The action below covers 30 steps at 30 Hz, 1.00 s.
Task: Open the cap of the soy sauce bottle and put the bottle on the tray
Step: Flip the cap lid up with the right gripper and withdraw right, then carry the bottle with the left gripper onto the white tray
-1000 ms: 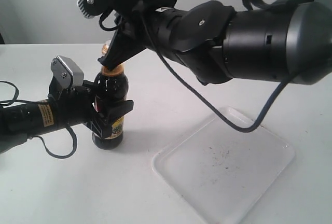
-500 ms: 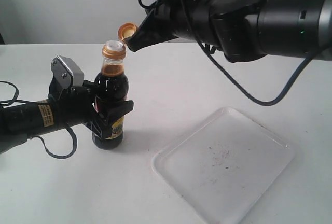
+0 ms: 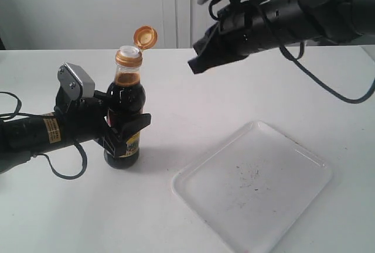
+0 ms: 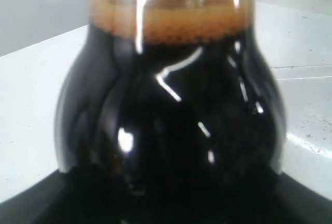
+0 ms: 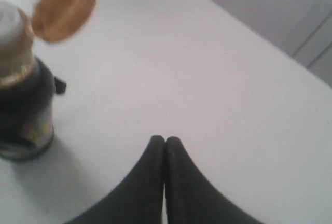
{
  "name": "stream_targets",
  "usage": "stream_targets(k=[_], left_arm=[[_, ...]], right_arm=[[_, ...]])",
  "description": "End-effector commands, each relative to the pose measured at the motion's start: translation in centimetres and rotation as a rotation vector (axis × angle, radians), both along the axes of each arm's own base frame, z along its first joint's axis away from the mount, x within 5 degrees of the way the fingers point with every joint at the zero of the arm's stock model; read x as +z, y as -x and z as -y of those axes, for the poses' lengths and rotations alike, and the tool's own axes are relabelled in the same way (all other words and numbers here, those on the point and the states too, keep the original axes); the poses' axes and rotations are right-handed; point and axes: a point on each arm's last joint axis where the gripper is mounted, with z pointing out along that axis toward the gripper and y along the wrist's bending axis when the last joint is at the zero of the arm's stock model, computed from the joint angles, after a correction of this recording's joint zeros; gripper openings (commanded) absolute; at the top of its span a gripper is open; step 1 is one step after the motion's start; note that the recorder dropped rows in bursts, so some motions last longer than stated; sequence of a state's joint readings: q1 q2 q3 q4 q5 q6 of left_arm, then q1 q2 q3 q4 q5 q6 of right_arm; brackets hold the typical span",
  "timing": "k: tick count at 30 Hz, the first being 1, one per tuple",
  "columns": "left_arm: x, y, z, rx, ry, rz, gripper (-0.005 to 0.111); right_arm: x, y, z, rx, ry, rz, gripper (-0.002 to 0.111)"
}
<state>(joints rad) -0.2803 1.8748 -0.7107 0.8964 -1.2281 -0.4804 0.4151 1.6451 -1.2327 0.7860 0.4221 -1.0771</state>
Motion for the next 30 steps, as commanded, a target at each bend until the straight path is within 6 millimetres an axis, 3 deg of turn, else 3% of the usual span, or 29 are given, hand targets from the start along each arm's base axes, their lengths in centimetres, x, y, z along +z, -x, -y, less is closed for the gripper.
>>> stream_targets(k=[1, 7, 14, 21, 25, 30], left_arm=[[0.0, 0.1, 0.0, -0.007, -0.012, 0.004, 0.0], [0.2, 0.1, 0.0, -0.003, -0.008, 0.009, 0.0], [2.7, 0.5, 0.0, -0.011, 0.012, 0.082, 0.0], [5.7, 0.9, -0.3, 0.016, 0.054, 0.164, 0.0], [6.9, 1.4, 0.5, 0.021, 0.092, 0.19, 0.0], [7.5, 2.7, 3.2, -0.013, 0.111, 0.242, 0.0]], right_arm=[[-1.2, 0.3, 2.2, -0.069, 0.211, -0.114, 0.0], [-2.1, 0.3, 5.2, -0.223, 0.379, -0.224, 0.0], [0.2, 0.0, 10.4, -0.428, 0.297, -0.216, 0.0], [1.7, 1.2, 13.7, -0.557, 0.2, -0.098, 0.0], [1.6, 1.7, 15.2, -0.609, 0.186, -0.087, 0.0], [0.9, 1.7, 16.6, -0.665, 0.17, -0.11, 0.0]])
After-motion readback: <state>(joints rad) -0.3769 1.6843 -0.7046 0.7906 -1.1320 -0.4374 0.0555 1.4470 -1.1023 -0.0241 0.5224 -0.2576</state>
